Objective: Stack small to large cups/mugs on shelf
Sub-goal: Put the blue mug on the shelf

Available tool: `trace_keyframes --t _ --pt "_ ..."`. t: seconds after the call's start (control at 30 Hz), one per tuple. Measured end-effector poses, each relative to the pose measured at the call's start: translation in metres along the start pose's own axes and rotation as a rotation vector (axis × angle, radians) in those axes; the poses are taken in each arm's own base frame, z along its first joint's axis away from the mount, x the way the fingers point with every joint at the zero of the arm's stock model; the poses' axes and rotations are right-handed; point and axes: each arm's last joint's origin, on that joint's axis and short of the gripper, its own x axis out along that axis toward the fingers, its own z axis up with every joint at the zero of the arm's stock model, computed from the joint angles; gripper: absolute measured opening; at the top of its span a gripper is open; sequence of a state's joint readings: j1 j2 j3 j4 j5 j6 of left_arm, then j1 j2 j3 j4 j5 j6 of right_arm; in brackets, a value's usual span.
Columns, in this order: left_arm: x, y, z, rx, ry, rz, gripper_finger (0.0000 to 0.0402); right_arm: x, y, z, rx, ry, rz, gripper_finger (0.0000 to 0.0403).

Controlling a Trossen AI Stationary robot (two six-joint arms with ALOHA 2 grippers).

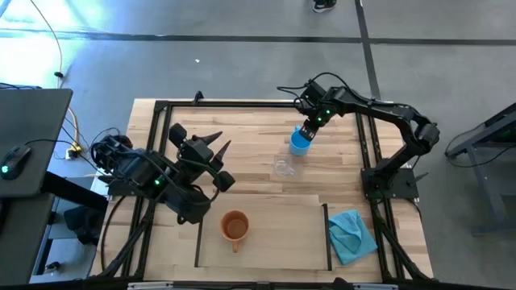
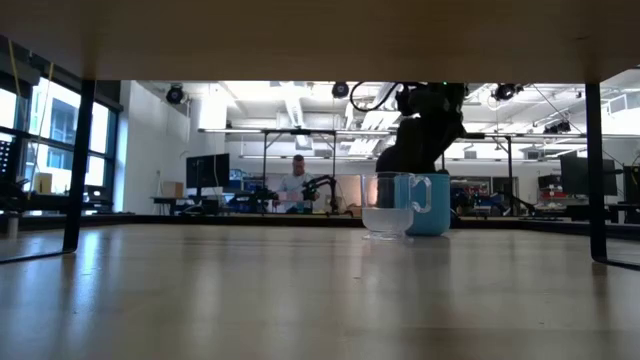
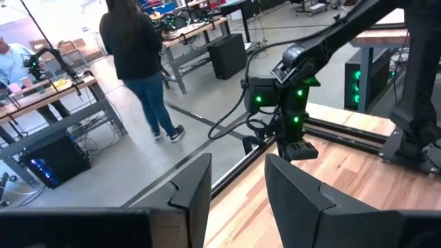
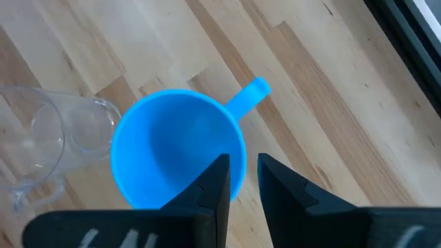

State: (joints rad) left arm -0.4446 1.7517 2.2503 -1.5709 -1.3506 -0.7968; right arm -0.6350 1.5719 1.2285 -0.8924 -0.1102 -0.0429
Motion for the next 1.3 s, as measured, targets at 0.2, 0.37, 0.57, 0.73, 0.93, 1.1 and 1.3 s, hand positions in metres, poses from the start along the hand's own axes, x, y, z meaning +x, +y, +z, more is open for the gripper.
trace_keyframes --t 0.2,0.37,0.57,0.73,0.93,1.1,1.3 --pt "0.001 -0.004 -0.004 -0.018 0.003 0.003 0.0124 0.0 0.0 -0.004 0.002 0.04 0.0 0.0067" --pt "0.001 -0.004 -0.004 -0.026 0.006 0.0 0.0124 0.0 0.0 -0.006 0.017 0.063 -0.01 0.0067" --pt "0.001 -0.004 -0.004 -0.026 0.008 -0.001 0.0124 0.001 0.0 -0.006 0.049 0.064 -0.011 0.0067" --pt "0.001 -0.004 -0.004 -0.026 0.009 -0.003 0.0124 0.009 -0.001 -0.005 0.082 0.1 -0.011 0.0067" --pt "0.001 -0.004 -0.004 -0.015 0.016 -0.009 0.0124 0.022 0.006 -0.004 0.104 0.143 0.0 0.0067" --pt "0.001 -0.004 -0.004 0.0 0.02 -0.013 0.0124 0.024 0.008 -0.003 0.12 0.132 0.002 0.0067" --pt "0.001 -0.004 -0.004 0.003 0.02 -0.013 0.0124 0.023 0.008 -0.005 0.158 0.157 -0.007 0.0067"
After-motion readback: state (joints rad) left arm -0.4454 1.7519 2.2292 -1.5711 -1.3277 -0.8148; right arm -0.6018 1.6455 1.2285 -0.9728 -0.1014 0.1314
